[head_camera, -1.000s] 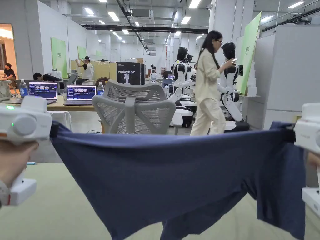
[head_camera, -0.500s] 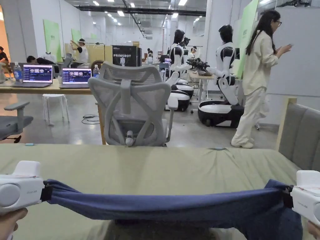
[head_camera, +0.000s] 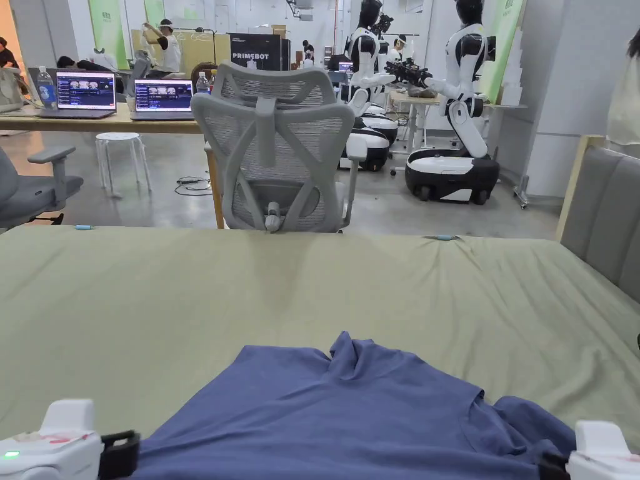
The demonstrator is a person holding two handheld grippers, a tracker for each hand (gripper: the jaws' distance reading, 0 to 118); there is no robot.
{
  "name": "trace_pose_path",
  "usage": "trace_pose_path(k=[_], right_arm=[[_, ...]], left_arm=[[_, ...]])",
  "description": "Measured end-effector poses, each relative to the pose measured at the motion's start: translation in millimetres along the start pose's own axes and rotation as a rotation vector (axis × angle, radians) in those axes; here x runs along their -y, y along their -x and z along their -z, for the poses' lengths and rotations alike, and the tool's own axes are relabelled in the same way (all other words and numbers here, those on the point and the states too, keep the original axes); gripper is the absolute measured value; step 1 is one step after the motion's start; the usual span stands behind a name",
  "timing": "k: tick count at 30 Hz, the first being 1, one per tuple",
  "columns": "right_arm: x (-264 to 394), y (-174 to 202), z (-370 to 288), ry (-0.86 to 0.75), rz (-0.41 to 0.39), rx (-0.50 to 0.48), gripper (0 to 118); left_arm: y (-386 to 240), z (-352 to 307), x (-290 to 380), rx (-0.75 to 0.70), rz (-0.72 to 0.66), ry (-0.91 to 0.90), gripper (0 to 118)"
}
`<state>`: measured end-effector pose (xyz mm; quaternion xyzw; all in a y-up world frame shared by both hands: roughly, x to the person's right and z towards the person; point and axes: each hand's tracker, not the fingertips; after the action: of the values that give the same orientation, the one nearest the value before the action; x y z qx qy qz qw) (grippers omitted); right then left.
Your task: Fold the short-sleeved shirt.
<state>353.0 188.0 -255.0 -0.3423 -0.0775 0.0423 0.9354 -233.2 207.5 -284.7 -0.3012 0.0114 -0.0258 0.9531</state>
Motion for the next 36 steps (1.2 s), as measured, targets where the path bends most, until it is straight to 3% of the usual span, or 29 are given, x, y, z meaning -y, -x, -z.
trace_pose_path(k=[1, 2, 7, 8, 9, 10, 12, 15, 25, 28, 29, 31, 32, 34, 36], right_arm=[[-13.3, 11.2, -12.2, -0.051, -0.012, -0.025, 113], [-28.2, 25.2, -26.2, -0.108, -0.013, -0.063, 117], [-81.3, 93.4, -86.0, -0.299, -0.024, -0.221, 111], [-84.6, 104.9, -93.8, -0.316, -0.027, -0.248, 97], [-85.8, 113.0, -99.7, -0.338, -0.026, -0.267, 67], [-86.8, 116.9, -98.4, -0.342, -0.024, -0.253, 6], [-88.0, 128.2, -99.2, -0.344, -0.021, -0.222, 1], [-89.4, 134.1, -96.4, -0.327, 0.005, -0.272, 0], [-77.0, 168.6, -79.5, -0.303, -0.069, -0.304, 0], [-71.0, 177.0, -55.1, -0.272, -0.075, -0.325, 0], [-72.3, 182.4, -48.8, -0.262, -0.079, -0.328, 0], [-79.4, 185.8, -53.7, -0.249, -0.091, -0.332, 0], [-81.4, 190.2, -49.2, -0.241, -0.096, -0.331, 0], [-83.7, 192.0, -39.1, -0.234, -0.098, -0.331, 0], [-88.0, 196.1, -31.5, -0.225, -0.093, -0.33, 0]], left_arm=[[-12.8, -10.1, -11.1, 0.03, 0.017, -0.051, 93], [-28.5, -19.5, -23.9, 0.065, 0.028, -0.095, 91], [-93.7, -53.8, -74.0, 0.206, 0.036, -0.228, 87], [-99.5, -54.5, -79.6, 0.234, 0.036, -0.23, 77], [-103.7, -57.5, -82.6, 0.229, 0.045, -0.233, 55], [-108.3, -61.9, -85.4, 0.223, 0.056, -0.239, 3], [-109.1, -63.9, -85.3, 0.201, 0.082, -0.246, 0], [-80.4, -70.2, -85.5, 0.294, 0.03, -0.187, 0], [32.4, 8.1, -70.5, 0.108, 0.009, 0.298, 0], [49.0, 22.4, -50.9, 0.125, -0.034, 0.309, 4], [53.4, 26.7, -45.3, 0.137, -0.058, 0.313, 30], [57.1, 38.3, -34.8, 0.147, -0.076, 0.323, 118], [53.7, 45.2, -31.4, 0.157, -0.07, 0.341, 113], [53.4, 54.0, -24.2, 0.195, -0.077, 0.369, 83], [53.7, 72.7, -13.2, 0.192, -0.074, 0.421, 79]])
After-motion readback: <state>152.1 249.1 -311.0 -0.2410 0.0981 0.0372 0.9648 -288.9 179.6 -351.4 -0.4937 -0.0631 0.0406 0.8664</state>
